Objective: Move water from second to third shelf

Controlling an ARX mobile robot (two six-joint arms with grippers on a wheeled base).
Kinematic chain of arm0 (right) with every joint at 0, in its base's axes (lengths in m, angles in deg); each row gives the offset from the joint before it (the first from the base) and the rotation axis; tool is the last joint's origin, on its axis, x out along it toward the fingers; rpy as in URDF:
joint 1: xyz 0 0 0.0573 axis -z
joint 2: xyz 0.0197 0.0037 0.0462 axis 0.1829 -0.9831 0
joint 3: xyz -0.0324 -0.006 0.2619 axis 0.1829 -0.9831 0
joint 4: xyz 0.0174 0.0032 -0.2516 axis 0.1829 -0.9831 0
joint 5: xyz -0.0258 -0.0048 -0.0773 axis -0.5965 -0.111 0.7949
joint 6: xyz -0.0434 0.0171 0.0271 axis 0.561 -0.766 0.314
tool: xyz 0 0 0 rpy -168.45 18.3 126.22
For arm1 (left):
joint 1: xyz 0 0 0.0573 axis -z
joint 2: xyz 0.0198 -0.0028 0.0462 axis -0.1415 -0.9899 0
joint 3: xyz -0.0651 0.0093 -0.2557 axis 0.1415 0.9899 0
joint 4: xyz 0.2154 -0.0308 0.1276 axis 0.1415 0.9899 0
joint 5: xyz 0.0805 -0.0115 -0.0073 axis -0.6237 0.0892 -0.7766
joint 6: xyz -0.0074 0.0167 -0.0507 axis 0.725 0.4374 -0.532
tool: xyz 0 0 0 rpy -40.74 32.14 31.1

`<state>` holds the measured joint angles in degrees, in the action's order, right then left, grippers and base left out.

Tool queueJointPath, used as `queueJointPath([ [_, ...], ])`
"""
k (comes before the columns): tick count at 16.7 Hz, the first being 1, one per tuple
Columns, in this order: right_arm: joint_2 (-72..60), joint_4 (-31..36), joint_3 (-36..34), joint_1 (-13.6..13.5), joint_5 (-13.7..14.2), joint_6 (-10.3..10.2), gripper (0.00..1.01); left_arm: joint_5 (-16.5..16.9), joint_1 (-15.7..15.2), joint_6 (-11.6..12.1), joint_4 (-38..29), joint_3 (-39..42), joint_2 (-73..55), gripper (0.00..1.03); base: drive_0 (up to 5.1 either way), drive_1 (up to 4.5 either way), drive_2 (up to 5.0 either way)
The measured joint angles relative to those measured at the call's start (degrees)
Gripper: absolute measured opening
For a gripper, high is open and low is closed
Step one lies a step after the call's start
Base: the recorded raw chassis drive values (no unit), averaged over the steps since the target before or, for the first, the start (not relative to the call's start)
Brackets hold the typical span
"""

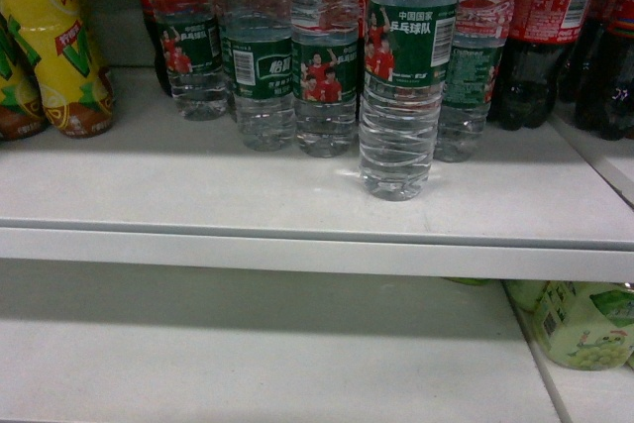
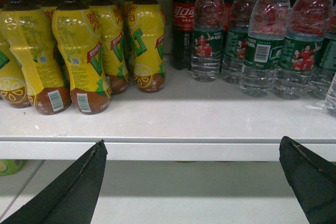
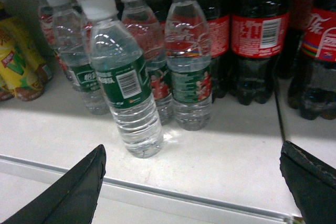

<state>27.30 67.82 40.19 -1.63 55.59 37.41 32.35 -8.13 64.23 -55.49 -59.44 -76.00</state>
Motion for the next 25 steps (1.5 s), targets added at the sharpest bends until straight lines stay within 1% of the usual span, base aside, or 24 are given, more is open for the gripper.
queueJointPath([
  [1, -4.09, 3.80, -0.07, -2.78, 2.40, -0.20, 0.98, 0.00, 0.00, -0.02, 0.00, 0.00, 0.00, 0.98, 0.0, 0.00, 0.0],
  [3, -9.77, 8.26, -0.07, -5.81, 4.52, -0.61, 0.98, 0.00, 0.00, 0.00, 0.00, 0.00, 0.00, 0.98, 0.0, 0.00, 0.0],
  [5, -16.90, 12.04, 0.48, -9.01, 4.87, -1.09, 0.98, 0.00, -0.02, -0.02, 0.00, 0.00, 0.00, 0.98, 0.0, 0.00, 0.0],
  [6, -21.03, 13.25, 1.99, -10.49, 4.76, -1.11, 0.98, 0.00, 0.00, 0.00, 0.00, 0.00, 0.00, 0.98, 0.0, 0.00, 0.0],
  [7, -23.54, 14.05, 3.69, -11.19, 4.68, -1.11, 0.98, 0.00, 0.00, -0.02, 0.00, 0.00, 0.00, 0.98, 0.0, 0.00, 0.0],
  [9, -26.32, 14.05, 7.50, -11.21, 2.93, -1.46, 0.98, 0.00, 0.00, -0.02, 0.02, 0.00, 0.00, 0.98, 0.0, 0.00, 0.0],
  [11, -26.99, 13.55, 9.70, -11.15, 1.40, -1.79, 0.98, 0.00, 0.00, -0.02, 0.00, 0.00, 0.00, 0.98, 0.0, 0.00, 0.0],
  [12, -27.41, 12.83, 11.23, -11.13, 0.66, -2.34, 0.98, 0.00, 0.00, -0.02, 0.00, 0.00, 0.00, 0.98, 0.0, 0.00, 0.0],
  [13, -27.78, 12.83, 12.31, -11.19, 0.09, -2.49, 0.98, 0.00, 0.00, 0.00, 0.00, 0.00, 0.00, 0.98, 0.0, 0.00, 0.0],
  [15, -28.92, 12.63, 14.64, -12.35, -0.24, -2.75, 0.98, 0.00, -0.02, -0.02, 0.00, 0.00, 0.00, 0.98, 0.0, 0.00, 0.0],
  [18, -31.93, 11.98, 17.20, -13.33, 1.25, -2.69, 0.98, 0.00, 0.00, -0.02, 0.00, 0.00, 0.00, 0.98, 0.0, 0.00, 0.0],
  [19, -33.40, 11.91, 17.97, -13.77, 2.03, -2.23, 0.98, 0.00, 0.00, 0.00, 0.00, 0.00, 0.00, 0.98, 0.0, 0.00, 0.0],
  [20, -34.60, 11.58, 18.78, -13.73, 2.47, -2.12, 0.98, 0.00, 0.00, 0.00, 0.00, 0.00, 0.00, 0.98, 0.0, 0.00, 0.0],
  [22, -37.31, 11.87, 21.09, -13.70, 4.39, -2.10, 0.98, 0.00, 0.00, -0.02, 0.00, 0.00, 0.00, 0.98, 0.0, 0.00, 0.0],
  [25, -40.02, 11.65, 24.00, -13.64, 6.08, -2.10, 0.98, 0.00, 0.00, -0.02, 0.00, 0.00, 0.00, 0.98, 0.0, 0.00, 0.0],
])
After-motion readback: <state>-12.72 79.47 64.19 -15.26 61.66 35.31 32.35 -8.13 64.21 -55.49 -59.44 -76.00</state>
